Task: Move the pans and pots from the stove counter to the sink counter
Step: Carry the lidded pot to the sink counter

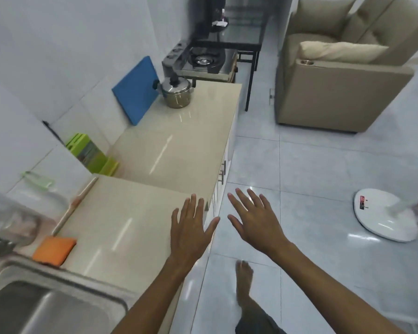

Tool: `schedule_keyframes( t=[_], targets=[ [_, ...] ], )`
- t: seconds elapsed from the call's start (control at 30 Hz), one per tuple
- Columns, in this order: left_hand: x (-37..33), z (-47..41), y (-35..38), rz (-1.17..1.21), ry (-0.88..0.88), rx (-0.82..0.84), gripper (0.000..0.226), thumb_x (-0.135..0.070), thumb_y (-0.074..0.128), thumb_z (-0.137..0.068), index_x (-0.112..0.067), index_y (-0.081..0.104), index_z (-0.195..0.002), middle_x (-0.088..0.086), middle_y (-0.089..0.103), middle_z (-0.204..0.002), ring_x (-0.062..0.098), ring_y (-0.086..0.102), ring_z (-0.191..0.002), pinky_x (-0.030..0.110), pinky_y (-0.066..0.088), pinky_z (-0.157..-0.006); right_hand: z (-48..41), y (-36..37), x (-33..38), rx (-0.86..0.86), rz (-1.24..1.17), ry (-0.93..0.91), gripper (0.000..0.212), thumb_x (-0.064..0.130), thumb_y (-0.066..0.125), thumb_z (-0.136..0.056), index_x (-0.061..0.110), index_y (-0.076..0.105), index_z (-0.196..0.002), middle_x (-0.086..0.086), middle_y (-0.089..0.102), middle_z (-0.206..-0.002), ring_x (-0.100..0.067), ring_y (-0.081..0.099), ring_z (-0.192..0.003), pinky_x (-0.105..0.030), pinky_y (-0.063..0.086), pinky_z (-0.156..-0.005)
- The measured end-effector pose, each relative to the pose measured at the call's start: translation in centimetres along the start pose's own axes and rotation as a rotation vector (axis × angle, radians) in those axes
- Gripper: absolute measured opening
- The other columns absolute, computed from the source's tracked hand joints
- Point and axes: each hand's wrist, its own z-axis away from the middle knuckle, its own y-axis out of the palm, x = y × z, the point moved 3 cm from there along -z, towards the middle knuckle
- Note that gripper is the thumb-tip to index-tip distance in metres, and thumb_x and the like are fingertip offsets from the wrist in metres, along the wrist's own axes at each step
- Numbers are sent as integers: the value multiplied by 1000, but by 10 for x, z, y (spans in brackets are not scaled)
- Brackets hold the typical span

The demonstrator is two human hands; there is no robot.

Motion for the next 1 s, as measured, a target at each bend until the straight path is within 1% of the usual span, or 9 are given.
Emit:
schedule_keyframes(
  t=[0.1, 0.2, 0.3, 0.47, 0.6, 0.67, 0.77, 0.87, 1.0],
  targets=[
    [-15, -76, 4, 20, -59, 17, 82, -73, 20, -94, -22, 30, -158, 2, 20, -168, 19, 17, -155, 46, 11, -124, -67, -8, -44, 26, 3, 6, 59, 52, 44, -104, 22, 46, -154, -8, 49, -158, -37, 47, -144, -57, 38, -116],
    [-30, -155, 1, 33, -75, -47, 81, -71, 24, -96, -18, 40, -154, 6, 31, -164, 22, 29, -152, 49, 23, -122, -141, -20, -85, 65, 49, -32, 60, 52, 35, -104, 20, 48, -153, -9, 51, -157, -38, 49, -142, -57, 41, -114],
    [-27, -218, 0, 44, -130, -53, 76, -67, 31, -97, -17, 41, -153, 7, 34, -163, 22, 31, -151, 49, 26, -121, -211, -29, -110, 87, 67, -73, 59, 50, 45, -104, 19, 47, -154, -10, 50, -157, -40, 47, -143, -57, 39, -115],
    [4, -322, 3, 57, -236, -126, 76, -67, 33, -97, -15, 45, -151, 8, 39, -161, 23, 36, -148, 48, 29, -119, -337, -32, -127, 99, 77, -146, 62, 51, 32, -102, 17, 54, -149, -11, 57, -151, -40, 53, -138, -57, 45, -111],
    [33, -404, 9, 77, -274, -120, 74, -65, 35, -98, -15, 44, -151, 9, 39, -160, 24, 36, -148, 47, 30, -120, -426, -29, -135, 90, 32, -133, 59, 48, 44, -103, 15, 51, -151, -12, 54, -153, -41, 51, -140, -56, 44, -111],
    [46, -438, 6, 96, -302, -151, 75, -66, 33, -98, -15, 43, -152, 8, 39, -161, 23, 35, -149, 47, 30, -120, -464, -28, -138, 87, -25, -102, 59, 48, 50, -103, 17, 47, -154, -10, 51, -157, -37, 48, -143, -51, 42, -113],
    [67, -479, 0, 133, -359, -175, 74, -66, 34, -97, -15, 45, -151, 8, 40, -160, 23, 36, -149, 47, 32, -119, -519, -26, -146, 135, -123, -38, 60, 49, 47, -105, 20, 41, -157, -4, 46, -160, -30, 45, -145, -44, 38, -117],
    [94, -518, -2, 182, -459, -202, 75, -67, 34, -97, -17, 42, -152, 6, 37, -162, 21, 32, -150, 46, 29, -119, -582, -20, -151, 165, -204, -15, 59, 48, 47, -105, 19, 41, -156, -3, 49, -158, -28, 47, -143, -43, 40, -115],
    [133, -575, 5, 346, -605, -151, 76, -67, 34, -97, -20, 32, -156, 4, 30, -165, 19, 25, -152, 44, 21, -121, -672, -7, -161, 169, -273, -45, 60, 48, 50, -104, 19, 42, -156, -4, 52, -156, -30, 48, -141, -47, 42, -114]
  ],
)
